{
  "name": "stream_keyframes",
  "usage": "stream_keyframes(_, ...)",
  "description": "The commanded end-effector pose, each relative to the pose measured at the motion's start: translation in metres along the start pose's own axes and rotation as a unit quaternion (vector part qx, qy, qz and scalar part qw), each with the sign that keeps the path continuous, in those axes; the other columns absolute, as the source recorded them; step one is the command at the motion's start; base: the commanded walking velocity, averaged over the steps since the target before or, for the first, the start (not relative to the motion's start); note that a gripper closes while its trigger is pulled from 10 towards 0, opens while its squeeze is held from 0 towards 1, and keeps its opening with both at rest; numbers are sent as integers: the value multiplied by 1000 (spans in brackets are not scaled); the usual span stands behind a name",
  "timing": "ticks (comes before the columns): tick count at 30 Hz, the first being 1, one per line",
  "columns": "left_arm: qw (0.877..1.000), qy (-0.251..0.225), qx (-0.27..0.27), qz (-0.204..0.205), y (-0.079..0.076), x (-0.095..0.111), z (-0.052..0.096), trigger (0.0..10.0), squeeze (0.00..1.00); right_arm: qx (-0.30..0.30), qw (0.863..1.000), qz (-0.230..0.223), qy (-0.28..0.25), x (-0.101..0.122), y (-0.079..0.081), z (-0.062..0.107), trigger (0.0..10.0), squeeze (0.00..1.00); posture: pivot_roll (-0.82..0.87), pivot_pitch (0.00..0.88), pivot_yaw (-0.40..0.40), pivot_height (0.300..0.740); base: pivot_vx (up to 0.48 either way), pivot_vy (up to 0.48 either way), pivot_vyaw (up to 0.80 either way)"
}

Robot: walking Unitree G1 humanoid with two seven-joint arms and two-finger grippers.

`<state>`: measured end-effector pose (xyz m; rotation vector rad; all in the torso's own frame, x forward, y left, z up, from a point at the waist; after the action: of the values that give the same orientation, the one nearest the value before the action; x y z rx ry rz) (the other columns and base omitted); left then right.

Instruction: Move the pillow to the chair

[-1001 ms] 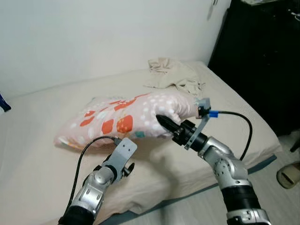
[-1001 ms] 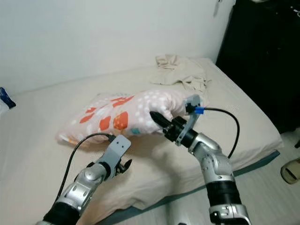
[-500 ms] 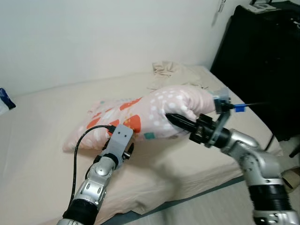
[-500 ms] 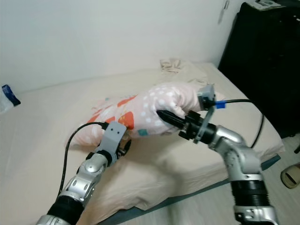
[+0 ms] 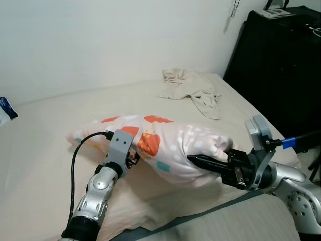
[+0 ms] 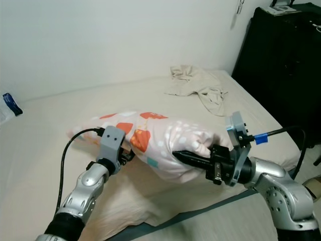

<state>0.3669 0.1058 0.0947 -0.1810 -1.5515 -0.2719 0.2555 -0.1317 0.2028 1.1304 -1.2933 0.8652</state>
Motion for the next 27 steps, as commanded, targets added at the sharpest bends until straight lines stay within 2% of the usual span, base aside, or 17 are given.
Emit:
stream_keyframes(1, 1000, 3, 6, 18, 2, -2, -1, 10000, 31, 33, 999, 5, -4, 3, 13, -6, 10000, 0, -57, 63, 34, 740, 0, 0, 0)
stream_keyframes(2, 999, 12, 16, 28, 6, -5, -1, 10000, 153, 33, 999, 3, -1, 1, 13, -7, 10000, 0, -57, 63, 34, 740, 0, 0, 0)
stream_keyframes(3, 997, 29, 34, 63, 15, -11, -2, 10000, 145, 31, 999, -5, 5, -4, 15, -7, 10000, 0, -57, 66, 35, 740, 0, 0, 0)
stream_keyframes(4, 997, 29, 34, 63, 15, -11, -2, 10000, 145, 31, 999, -5, 5, -4, 15, -7, 10000, 0, -57, 66, 35, 740, 0, 0, 0)
stream_keyframes(6, 991, 34, 51, 116, 23, -13, -2, 10000, 98, 30, 999, -17, 20, -14, 17, -9, 10000, 0, -56, 68, 36, 740, 0, 0, 0)
stream_keyframes(7, 991, 34, 51, 116, 23, -13, -2, 10000, 98, 30, 999, -17, 20, -14, 17, -9, 10000, 0, -56, 68, 36, 740, 0, 0, 0)
stream_keyframes(9, 985, 41, 51, 159, 25, -16, -3, 10000, 4, 28, 998, -29, 38, -25, 19, -12, 10000, 0, -53, 69, 34, 740, 0, 0, 0)
stream_keyframes(11, 980, 55, 21, 189, 13, -21, -3, 10000, 0, 22, 997, -41, 62, -39, 18, -18, 10000, 0, -51, 66, 35, 740, 0, 0, 0)
stream_keyframes(14, 977, 70, -14, 202, -4, -26, -2, 10000, 0, 10, 995, -52, 83, -54, 15, -22, 10000, 0, -49, 65, 34, 740, 0, 0, 0)
stream_keyframes(15, 977, 70, -14, 202, -4, -26, -2, 10000, 0, 10, 995, -52, 83, -54, 15, -22, 10000, 0, -49, 65, 34, 740, 0, 0, 0)
stream_keyframes(16, 972, 83, -40, 214, -20, -32, 0, 10000, 0, -15, 990, -67, 122, -75, 9, -22, 10000, 0, -48, 62, 35, 740, 0, 0, 0)
stream_keyframes(17, 972, 83, -40, 214, -20, -32, 0, 10000, 0, -15, 990, -67, 122, -75, 9, -22, 10000, 0, -48, 62, 35, 740, 0, 0, 0)
stream_keyframes(19, 967, 96, -51, 229, -31, -38, 2, 10000, 0, -19, 982, -77, 173, -98, 11, -18, 10000, 0, -49, 63, 35, 740, 0, 0, 0)
stream_keyframes(20, 967, 96, -51, 229, -31, -38, 2, 10000, 0, -19, 982, -77, 173, -98, 11, -18, 10000, 0, -49, 63, 35, 740, 0, 0, 0)
stream_keyframes(22, 965, 98, -54, 236, -34, -38, 3, 10000, 0, -3, 981, -84, 175, -100, 18, -18, 10000, 0, -51, 63, 36, 740, 0, 0, 0)
stream_keyframes(25, 960, 109, -72, 249, -48, -42, 4, 10000, 0, 78, 978, -108, 163, -95, 53, -20, 10000, 0, -60, 63, 39, 740, 0, 0, 0)
stream_keyframes(27, 959, 110, -76, 251, -51, -42, 4, 10000, 0, 81, 974, -111, 182, -101, 56, -15, 10000, 0, -63, 61, 39, 740, 0, 0, 0)
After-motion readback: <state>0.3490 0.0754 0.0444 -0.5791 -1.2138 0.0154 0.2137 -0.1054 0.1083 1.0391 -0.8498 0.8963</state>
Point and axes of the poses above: a point about 5 cm out from each wrist's last joint towards the gripper, its own z axis pointing back from the gripper into the wrist, its own x axis along the axis of the wrist's last joint, y = z × x, the point moved 5 cm from there along -z, pointing out of the wrist towards the gripper, and after that the axes turned 1 degree about z, right-handed, at the moved point
